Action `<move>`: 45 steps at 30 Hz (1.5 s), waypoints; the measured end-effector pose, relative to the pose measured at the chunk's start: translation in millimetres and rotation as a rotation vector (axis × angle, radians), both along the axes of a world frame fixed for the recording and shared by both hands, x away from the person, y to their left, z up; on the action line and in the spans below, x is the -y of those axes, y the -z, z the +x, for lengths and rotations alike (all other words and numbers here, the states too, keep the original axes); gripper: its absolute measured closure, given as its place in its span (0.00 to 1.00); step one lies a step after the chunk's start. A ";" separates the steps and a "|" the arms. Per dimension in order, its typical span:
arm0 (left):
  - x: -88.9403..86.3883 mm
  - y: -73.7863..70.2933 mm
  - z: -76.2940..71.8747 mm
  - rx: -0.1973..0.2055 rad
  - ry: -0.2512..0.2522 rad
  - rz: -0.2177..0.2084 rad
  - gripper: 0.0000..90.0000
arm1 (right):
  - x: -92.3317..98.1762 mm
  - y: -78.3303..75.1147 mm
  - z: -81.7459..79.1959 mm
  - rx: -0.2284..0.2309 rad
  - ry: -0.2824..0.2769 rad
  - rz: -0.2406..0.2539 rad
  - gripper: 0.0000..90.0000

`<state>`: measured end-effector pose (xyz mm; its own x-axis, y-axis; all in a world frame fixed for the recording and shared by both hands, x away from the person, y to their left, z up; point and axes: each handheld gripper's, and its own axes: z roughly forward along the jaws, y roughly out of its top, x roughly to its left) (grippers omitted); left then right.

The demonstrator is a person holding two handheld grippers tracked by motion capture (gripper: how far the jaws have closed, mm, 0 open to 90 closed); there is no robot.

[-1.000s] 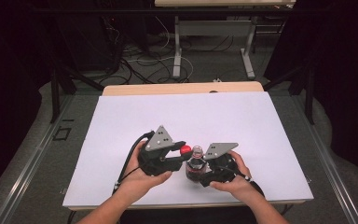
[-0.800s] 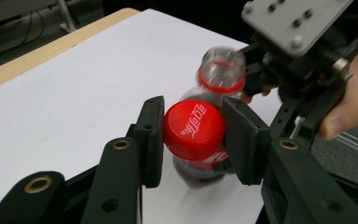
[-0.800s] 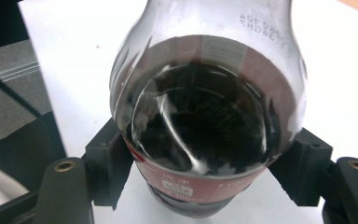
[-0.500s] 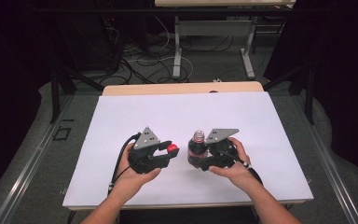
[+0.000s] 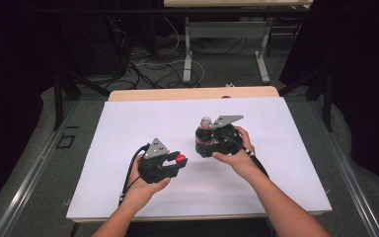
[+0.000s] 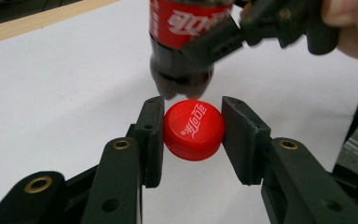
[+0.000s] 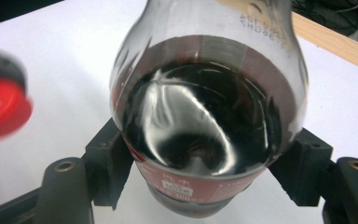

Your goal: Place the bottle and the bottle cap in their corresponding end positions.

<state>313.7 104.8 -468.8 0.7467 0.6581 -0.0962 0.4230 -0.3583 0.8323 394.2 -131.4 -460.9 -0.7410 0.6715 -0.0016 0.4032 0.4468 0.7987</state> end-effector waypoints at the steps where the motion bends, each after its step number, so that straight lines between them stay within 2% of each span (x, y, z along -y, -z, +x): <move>1: 0.4 2.4 0.6 0.002 0.001 0.004 0.68 | -1.0 0.8 4.1 0.006 0.004 0.003 0.32; 3: 1.3 6.4 0.9 -0.007 -0.002 0.006 0.68 | -3.6 1.7 11.2 0.000 0.016 0.017 0.32; 4: 0.8 7.9 1.2 -0.016 0.005 0.006 0.68 | -4.3 1.0 14.0 -0.016 0.014 0.005 0.32; 7: 1.1 13.2 1.1 -0.019 -0.004 -0.006 0.68 | -9.8 5.2 25.6 0.008 0.034 0.021 0.32; 14: -2.9 18.9 -0.8 -0.008 -0.017 0.002 0.68 | -23.6 19.3 49.3 -0.015 0.086 -0.001 0.32; 16: -4.2 21.4 -1.1 -0.018 -0.022 -0.006 0.68 | -27.1 23.3 56.1 -0.028 0.102 -0.005 0.32; 17: -6.0 22.0 -0.7 -0.023 -0.017 0.004 0.68 | -28.4 24.9 59.0 -0.028 0.106 -0.007 0.32; 19: -6.9 24.8 -0.6 -0.025 -0.030 -0.007 0.68 | -30.1 28.3 63.9 -0.026 0.115 -0.007 0.32; 20: -7.4 26.1 -0.5 -0.025 -0.034 -0.015 0.68 | -30.3 29.3 66.0 -0.035 0.115 -0.027 0.32; 21: -9.1 26.2 -0.1 -0.030 -0.027 0.000 0.68 | -31.3 32.2 68.2 -0.028 0.125 -0.022 0.32; 23: -9.8 28.4 0.7 -0.025 -0.035 -0.006 0.68 | -31.0 36.5 72.5 -0.025 0.135 -0.023 0.32; 25: -10.2 30.0 1.2 -0.027 -0.037 -0.005 0.68 | -30.7 40.0 75.3 -0.036 0.156 -0.013 0.32; 26: -10.1 30.7 1.0 -0.030 -0.038 -0.009 0.68 | -29.9 40.8 76.9 -0.041 0.148 -0.024 0.32; 27: -10.1 31.2 1.1 -0.030 -0.037 -0.008 0.68 | -30.1 42.2 78.0 -0.043 0.151 -0.014 0.32; 31: -9.8 33.2 1.4 -0.033 -0.041 -0.009 0.68 | -29.8 45.2 81.1 -0.035 0.161 -0.018 0.32; 33: -10.2 34.3 2.0 -0.036 -0.039 -0.015 0.68 | -29.6 44.9 79.9 -0.052 0.159 -0.028 0.32; 35: -11.1 34.3 2.3 -0.042 -0.037 -0.004 0.68 | -30.7 47.8 79.7 -0.026 0.150 -0.003 0.32; 36: -11.2 34.7 2.5 -0.043 -0.037 -0.005 0.68 | -31.1 46.4 77.5 -0.052 0.154 -0.023 0.32; 37: -10.9 35.5 2.5 -0.037 -0.045 -0.011 0.68 | -31.7 47.3 77.2 -0.035 0.146 -0.026 0.32; 39: -11.4 36.5 3.4 -0.030 -0.042 -0.011 0.68 | -33.0 49.0 75.4 -0.038 0.134 -0.019 0.32; 41: -11.5 36.9 3.9 -0.034 -0.043 -0.004 0.68 | -34.7 51.5 73.6 -0.022 0.134 -0.018 0.32; 42: -11.4 37.4 4.1 -0.035 -0.043 -0.004 0.68 | -34.6 52.8 74.2 -0.013 0.114 -0.025 0.32; 44: -10.8 38.4 3.8 -0.045 -0.047 -0.009 0.68 | -33.8 53.4 71.5 -0.054 0.119 -0.043 0.32; 45: -10.8 38.9 4.2 -0.041 -0.047 -0.011 0.68 | -34.1 56.7 71.4 -0.031 0.125 -0.024 0.32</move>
